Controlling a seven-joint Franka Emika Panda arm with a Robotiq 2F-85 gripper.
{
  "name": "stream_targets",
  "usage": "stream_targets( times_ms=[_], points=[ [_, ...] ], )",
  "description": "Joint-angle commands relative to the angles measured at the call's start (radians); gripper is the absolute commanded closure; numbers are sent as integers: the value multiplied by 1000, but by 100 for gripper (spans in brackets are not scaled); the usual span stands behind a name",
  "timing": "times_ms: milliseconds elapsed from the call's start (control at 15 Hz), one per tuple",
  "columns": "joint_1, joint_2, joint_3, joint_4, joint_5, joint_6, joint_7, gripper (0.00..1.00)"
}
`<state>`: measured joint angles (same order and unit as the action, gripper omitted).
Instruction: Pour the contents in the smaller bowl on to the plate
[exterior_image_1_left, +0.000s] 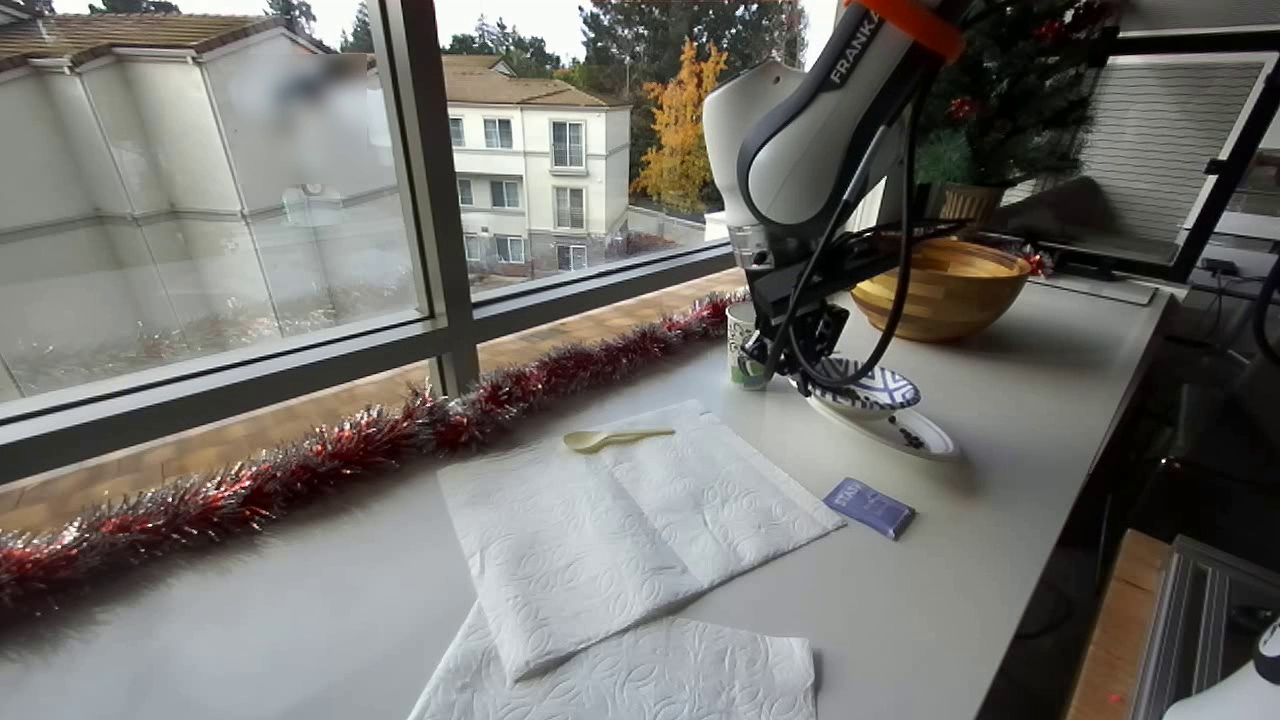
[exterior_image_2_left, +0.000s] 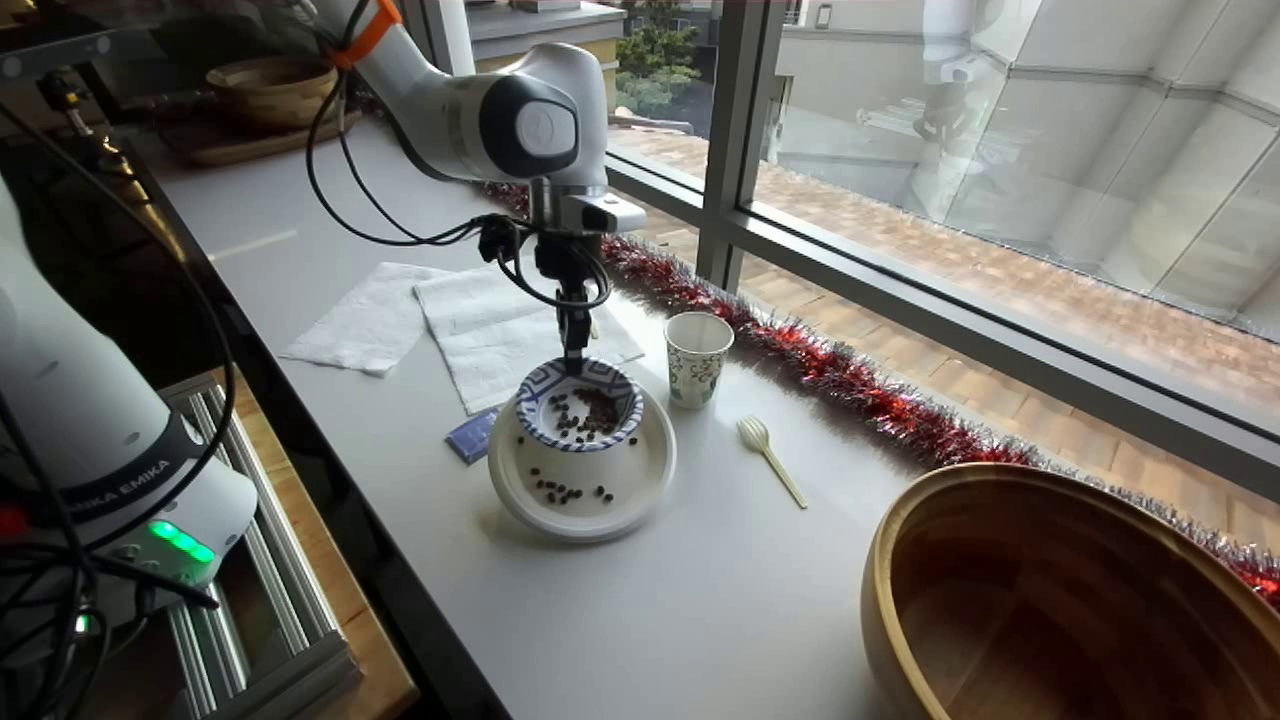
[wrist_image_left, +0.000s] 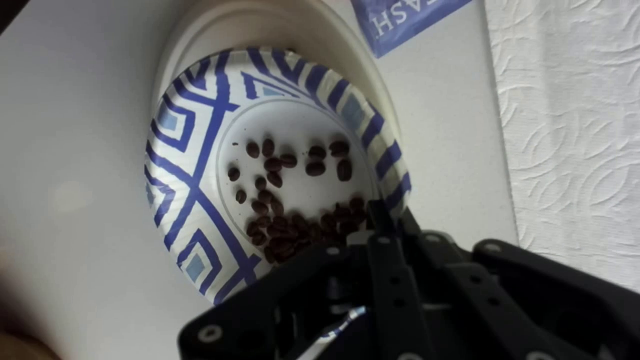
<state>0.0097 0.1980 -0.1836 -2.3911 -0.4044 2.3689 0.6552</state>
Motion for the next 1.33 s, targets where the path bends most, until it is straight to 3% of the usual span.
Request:
stream_targets(
  times_ms=[0,533,933,1000,1067,1267],
  points=[
    [-12,1,16,-7,21,31,-32,99],
    [31,146,27,54,19,135,25,99],
    [61,157,10,60,11,121,19,99],
    [62,148,8,54,11,118,19,71],
    [61,141,8,50,15,113,14,70],
    [55,116,6,32,21,113,5,49]
  ],
)
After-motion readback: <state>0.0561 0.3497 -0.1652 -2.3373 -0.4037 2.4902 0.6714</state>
